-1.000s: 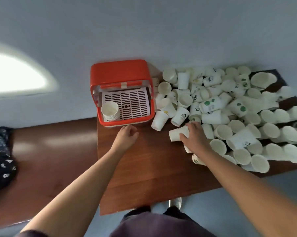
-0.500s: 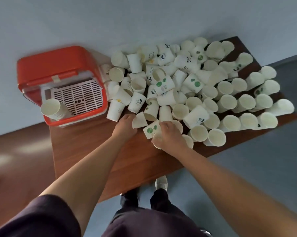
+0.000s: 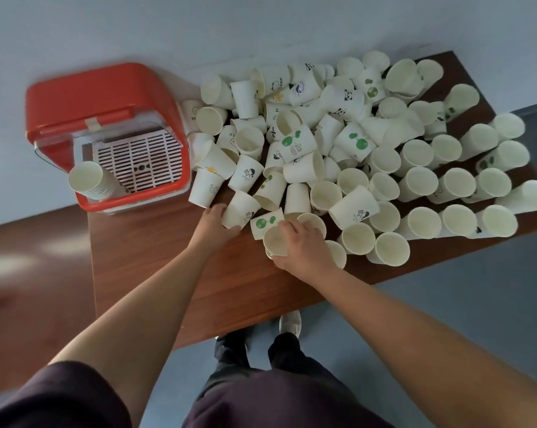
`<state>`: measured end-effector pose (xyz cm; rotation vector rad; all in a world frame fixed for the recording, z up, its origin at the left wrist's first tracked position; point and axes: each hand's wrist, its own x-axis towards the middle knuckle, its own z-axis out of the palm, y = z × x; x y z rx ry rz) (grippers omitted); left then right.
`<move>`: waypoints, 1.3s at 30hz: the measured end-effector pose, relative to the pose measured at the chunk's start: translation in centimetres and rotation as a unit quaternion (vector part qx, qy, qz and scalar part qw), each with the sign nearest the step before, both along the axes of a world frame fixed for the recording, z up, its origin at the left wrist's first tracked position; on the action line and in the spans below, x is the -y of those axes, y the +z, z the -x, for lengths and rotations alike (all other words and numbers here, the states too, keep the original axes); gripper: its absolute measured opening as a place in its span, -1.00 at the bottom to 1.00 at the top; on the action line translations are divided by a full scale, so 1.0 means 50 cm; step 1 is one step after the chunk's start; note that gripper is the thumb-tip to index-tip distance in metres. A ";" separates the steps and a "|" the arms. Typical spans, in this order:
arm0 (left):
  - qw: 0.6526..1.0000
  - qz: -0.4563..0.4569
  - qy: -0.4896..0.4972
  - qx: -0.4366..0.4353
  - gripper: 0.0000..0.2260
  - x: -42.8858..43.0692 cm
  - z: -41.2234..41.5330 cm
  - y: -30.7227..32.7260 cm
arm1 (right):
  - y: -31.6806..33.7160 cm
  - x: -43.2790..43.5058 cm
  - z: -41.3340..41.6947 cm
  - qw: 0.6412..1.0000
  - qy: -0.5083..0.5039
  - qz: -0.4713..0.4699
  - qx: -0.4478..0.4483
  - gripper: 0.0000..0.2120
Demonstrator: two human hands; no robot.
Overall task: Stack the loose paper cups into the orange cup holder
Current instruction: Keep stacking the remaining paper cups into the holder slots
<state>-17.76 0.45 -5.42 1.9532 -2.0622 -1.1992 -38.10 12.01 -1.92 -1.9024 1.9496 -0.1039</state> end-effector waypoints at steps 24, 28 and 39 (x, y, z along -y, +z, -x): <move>0.875 -0.156 0.241 -0.391 -0.21 -0.076 -0.206 0.096 | 0.142 0.146 -0.111 0.970 -0.019 -0.009 0.242 -0.33; 0.868 -0.151 0.173 -0.440 -0.29 -0.057 -0.209 0.141 | 0.174 0.191 -0.141 0.966 0.055 -0.076 0.241 -0.31; 0.882 -0.032 0.293 -0.367 -0.55 0.027 -0.288 0.211 | 0.213 0.259 -0.264 0.960 0.118 -0.049 0.250 -0.36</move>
